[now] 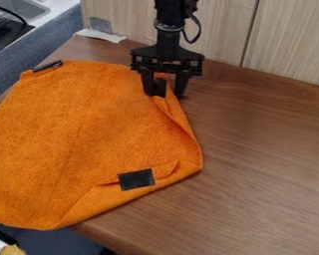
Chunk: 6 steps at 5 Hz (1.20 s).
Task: Fold the cloth from top right to the center
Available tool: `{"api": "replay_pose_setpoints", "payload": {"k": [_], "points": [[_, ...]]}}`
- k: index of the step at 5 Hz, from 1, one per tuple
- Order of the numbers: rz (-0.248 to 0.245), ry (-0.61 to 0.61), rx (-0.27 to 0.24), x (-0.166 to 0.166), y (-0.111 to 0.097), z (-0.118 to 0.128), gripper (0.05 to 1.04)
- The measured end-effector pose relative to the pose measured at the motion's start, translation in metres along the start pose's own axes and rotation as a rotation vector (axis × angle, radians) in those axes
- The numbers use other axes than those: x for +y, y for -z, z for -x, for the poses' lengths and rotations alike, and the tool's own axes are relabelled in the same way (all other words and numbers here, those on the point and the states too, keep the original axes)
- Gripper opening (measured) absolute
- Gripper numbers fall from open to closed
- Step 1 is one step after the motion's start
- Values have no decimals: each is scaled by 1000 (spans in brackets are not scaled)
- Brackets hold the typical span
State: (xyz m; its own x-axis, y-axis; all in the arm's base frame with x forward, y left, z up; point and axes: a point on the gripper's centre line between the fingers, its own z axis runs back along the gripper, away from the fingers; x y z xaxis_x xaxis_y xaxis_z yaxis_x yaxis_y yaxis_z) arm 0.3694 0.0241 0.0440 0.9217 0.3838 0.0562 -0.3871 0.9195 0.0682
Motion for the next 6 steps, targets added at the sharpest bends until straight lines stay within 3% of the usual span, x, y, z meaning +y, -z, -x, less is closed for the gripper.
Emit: {"api": "replay_pose_setpoints", "payload": {"k": [1, 2, 3, 4, 5, 6], "points": [[7, 13, 0, -1, 0, 1, 364], [16, 27, 0, -2, 0, 2, 197], [32, 51, -3, -10, -4, 4, 101], [55, 87, -4, -21, -13, 10, 82], [123, 89, -57, -27, -44, 10, 82], [139, 68, -85, -5, -64, 24, 82]]}}
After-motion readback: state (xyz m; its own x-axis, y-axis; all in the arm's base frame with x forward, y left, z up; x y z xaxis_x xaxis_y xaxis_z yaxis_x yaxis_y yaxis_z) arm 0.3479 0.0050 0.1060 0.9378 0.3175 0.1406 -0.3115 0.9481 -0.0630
